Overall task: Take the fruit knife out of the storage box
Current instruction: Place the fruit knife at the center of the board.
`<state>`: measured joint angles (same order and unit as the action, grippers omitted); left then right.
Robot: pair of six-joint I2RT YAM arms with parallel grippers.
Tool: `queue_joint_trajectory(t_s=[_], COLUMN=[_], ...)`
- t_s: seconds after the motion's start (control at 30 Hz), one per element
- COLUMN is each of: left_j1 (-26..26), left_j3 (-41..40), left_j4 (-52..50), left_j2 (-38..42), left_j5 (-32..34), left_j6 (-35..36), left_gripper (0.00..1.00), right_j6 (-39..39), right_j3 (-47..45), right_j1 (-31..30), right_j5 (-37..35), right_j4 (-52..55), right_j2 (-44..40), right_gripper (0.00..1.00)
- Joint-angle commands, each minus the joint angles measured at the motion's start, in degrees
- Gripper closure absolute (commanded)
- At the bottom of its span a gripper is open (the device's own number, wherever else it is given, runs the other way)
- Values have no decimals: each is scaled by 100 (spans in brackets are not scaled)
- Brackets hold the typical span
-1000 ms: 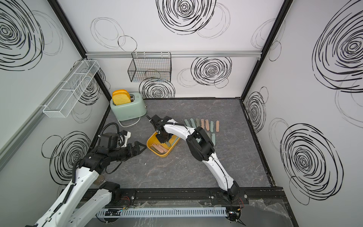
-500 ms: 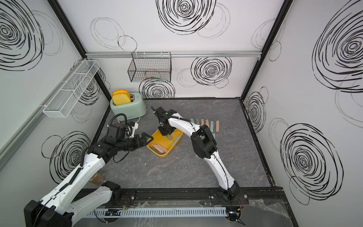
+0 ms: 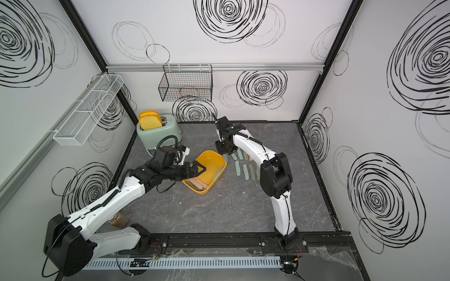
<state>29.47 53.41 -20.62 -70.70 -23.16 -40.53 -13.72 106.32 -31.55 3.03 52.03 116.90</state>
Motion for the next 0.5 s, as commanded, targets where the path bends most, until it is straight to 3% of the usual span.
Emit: queue_joint_trajectory(t_s=[0.0,0.17,0.47], left_j1=[275,698,1180], left_j3=[370,797,1560], left_j4=[506,704,754], left_j2=[-343,-1005,-1956], left_j5=[86,-10,-279], left_j6=[-42,-16,188], left_gripper=[2,2,2], right_j6=[-51,-41,198], right_j3=[-723,-1847,-3101], right_j1=[378,1118,2175], right_j5=[57,7,-366], right_j4=[-223,-619,-880], right_j2=[-439,-1091,-1531], right_gripper=[84,83,83])
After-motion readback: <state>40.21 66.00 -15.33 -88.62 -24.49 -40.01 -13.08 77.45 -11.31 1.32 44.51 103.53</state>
